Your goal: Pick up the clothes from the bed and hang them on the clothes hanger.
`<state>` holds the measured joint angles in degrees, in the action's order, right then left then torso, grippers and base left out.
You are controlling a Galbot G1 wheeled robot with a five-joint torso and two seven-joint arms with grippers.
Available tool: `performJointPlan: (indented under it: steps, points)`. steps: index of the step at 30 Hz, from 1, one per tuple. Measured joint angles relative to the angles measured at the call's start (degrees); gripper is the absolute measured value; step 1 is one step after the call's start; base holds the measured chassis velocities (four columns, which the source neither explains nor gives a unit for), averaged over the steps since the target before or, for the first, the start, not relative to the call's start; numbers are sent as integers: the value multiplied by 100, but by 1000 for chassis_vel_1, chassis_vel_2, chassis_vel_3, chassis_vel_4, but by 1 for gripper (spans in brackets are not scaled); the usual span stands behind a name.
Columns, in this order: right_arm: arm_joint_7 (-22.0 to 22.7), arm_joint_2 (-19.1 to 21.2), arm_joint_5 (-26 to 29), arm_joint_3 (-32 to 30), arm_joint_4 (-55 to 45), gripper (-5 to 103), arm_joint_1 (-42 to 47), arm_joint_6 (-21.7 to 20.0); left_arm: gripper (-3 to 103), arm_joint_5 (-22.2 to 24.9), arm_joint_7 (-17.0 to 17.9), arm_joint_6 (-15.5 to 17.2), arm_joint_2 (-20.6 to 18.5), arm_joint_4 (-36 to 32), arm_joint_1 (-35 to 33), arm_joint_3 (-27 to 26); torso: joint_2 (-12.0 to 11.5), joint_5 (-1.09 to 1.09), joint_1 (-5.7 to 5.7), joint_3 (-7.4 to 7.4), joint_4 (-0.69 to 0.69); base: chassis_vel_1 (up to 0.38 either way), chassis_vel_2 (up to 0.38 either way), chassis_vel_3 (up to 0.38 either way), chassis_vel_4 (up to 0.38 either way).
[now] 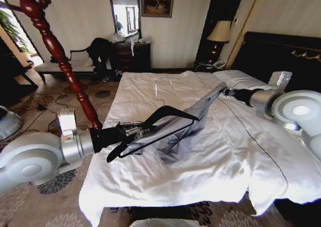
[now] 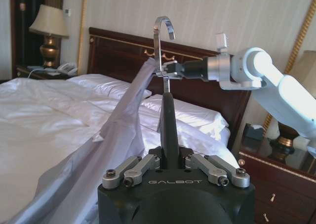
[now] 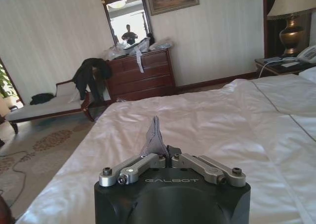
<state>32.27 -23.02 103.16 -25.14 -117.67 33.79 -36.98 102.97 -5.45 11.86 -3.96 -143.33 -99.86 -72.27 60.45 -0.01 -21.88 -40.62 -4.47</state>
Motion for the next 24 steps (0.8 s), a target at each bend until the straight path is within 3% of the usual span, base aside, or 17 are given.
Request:
performJointPlan:
  steps: [4, 15, 18, 24]
  points:
    - [36, -17, 160, 190, 95, 1, -276, -2, 16, -24, -139, -76, -244, 193, 56, -141, 0, 0, 1, 1, 0, 0, 0, 0, 0]
    - [7, -31, 150, 235, 313, 1, -286, -6, 16, -383, -218, -289, -344, 946, -147, -58, 0, -1, 1, 0, 0, 0, 0, 0, 0]
    - [7, -160, 161, 475, 452, 1, -591, -6, 16, -519, -406, -433, -529, 1198, -238, -80, 0, 1, 1, 0, 0, 0, 0, 0, 0]
    - [-9, -277, 181, 774, 623, 1, -972, -20, 16, -237, -597, -478, -880, 1727, -81, -301, 0, 0, 1, 0, 1, 0, 0, 0, 0]
